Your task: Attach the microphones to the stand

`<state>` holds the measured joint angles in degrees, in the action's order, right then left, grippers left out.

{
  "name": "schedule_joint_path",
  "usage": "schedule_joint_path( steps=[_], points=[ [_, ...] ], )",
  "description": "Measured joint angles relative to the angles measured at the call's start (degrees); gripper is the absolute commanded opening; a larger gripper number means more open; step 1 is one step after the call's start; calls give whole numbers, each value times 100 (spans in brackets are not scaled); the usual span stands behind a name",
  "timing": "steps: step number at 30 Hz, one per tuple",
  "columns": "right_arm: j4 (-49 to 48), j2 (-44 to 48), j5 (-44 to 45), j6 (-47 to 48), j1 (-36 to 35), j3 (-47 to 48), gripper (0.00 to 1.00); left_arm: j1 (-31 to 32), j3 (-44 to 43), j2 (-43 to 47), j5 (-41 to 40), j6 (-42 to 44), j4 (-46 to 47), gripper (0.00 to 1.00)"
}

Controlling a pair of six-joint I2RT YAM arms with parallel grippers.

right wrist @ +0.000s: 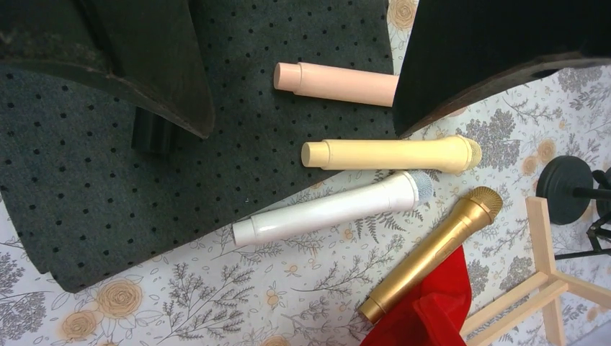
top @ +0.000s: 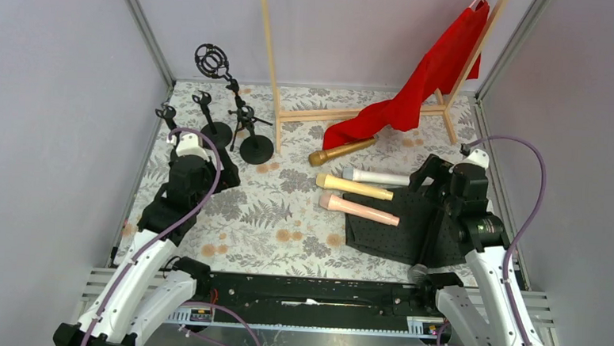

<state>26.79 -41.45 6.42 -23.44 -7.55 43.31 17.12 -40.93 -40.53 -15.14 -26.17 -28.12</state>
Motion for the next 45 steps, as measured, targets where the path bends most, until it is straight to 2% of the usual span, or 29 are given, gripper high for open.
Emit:
schedule_joint_path(
  steps=[9, 15, 19, 21, 26, 29, 34, 42, 45],
  points=[
    [46, -315, -229, 42, 0, 76, 100, 0, 26, 765, 129, 118, -15, 99],
    [35, -378, -498, 310, 0, 166, 98, 0, 46, 767, 271, 223, -7, 99],
    [-28, -850, -955, 457, -63, 535, 99, 0, 46, 780, 271, 223, -33, 99],
    [-188, -1134, -911, 549, -374, 656, 100, -2, 48, 796, 289, 232, -35, 99],
    [-433, -1965, -761, 920, -1762, 951, 98, -42, 57, 848, 319, 243, -46, 99],
    [-577, -2632, -990, 1261, -2120, 1266, 97, -149, 57, 850, 341, 240, -46, 99],
    [-651, -3366, -1360, 1808, -2472, 1631, 99, -236, 57, 848, 382, 240, -46, 99],
    [-302, -4227, -2081, 2977, -2618, 2175, 100, -260, 57, 841, 382, 238, -46, 99],
    [-96, -4509, -2087, 3329, -2719, 2253, 95, -262, 59, 802, 398, 238, -48, 99]
  ],
)
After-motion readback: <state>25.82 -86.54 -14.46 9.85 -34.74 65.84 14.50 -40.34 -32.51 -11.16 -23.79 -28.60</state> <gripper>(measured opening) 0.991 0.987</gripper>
